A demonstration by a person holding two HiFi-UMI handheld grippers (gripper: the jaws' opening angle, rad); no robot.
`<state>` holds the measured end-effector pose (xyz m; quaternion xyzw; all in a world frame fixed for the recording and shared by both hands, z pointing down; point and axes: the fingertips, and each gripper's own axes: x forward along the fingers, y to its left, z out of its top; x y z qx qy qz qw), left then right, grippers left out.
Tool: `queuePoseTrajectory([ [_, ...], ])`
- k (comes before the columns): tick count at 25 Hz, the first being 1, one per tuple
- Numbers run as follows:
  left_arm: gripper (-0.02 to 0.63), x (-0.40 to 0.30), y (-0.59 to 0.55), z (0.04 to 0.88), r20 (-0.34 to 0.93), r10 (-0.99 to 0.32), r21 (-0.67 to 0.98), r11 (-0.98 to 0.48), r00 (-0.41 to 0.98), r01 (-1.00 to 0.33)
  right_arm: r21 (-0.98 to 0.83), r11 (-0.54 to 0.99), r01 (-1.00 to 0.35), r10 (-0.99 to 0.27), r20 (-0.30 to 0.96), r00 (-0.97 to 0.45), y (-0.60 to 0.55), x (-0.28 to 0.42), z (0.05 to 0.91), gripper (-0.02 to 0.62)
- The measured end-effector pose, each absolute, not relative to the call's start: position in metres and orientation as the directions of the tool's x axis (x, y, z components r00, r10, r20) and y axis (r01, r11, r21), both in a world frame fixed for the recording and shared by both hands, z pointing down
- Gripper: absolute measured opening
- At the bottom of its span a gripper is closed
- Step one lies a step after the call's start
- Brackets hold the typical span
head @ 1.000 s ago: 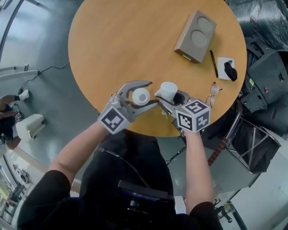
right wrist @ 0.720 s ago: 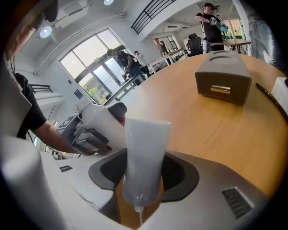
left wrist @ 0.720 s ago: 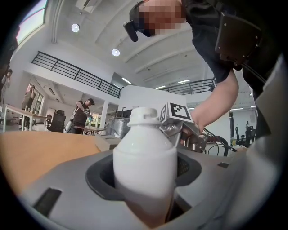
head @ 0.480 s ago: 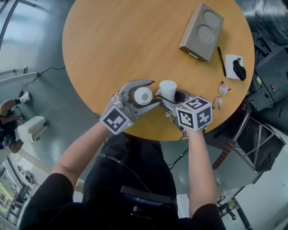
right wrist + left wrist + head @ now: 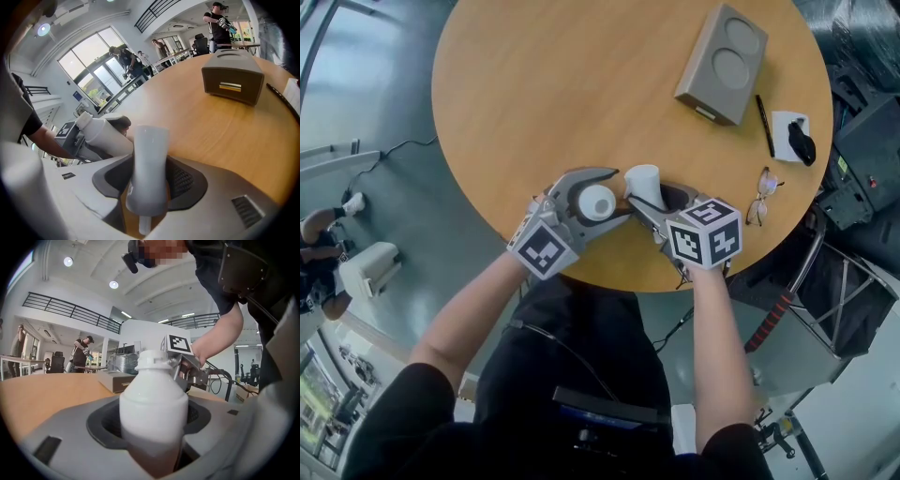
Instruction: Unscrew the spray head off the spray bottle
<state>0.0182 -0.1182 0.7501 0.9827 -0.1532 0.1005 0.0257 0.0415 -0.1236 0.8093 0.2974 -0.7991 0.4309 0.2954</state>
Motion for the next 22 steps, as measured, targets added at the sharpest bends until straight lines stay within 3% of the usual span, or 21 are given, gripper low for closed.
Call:
queuePoseTrajectory([
  [4,0.336,0.015,-0.117,0.752,0.208,-0.292,0.025,-0.952,0.933,-0.304,-0.511,0.460,-0.726,-0.231,0.721,-0.653,-0.125,0.040,0.807,0.230],
  [8,0.344,0.012,-0.118,0.750,0.222,-0.285,0.043,-0.953,0.933,-0.301,-0.478,0.474,-0.739,-0.258,0.727,-0.636,-0.129,0.041,0.803,0.305],
  [13,0.362,0.007,-0.124,0.732,0.215,-0.287,0.021,-0.954,0.934,-0.298,-0.468,0.481,-0.741,-0.269,0.726,-0.633,-0.133,0.037,0.794,0.332],
  [22,0.362,0.001,-0.120,0.682,0.203,-0.308,-0.035,-0.951,0.930,-0.307,-0.392,0.512,-0.764,-0.361,0.709,-0.606,-0.142,0.042,0.743,0.341],
])
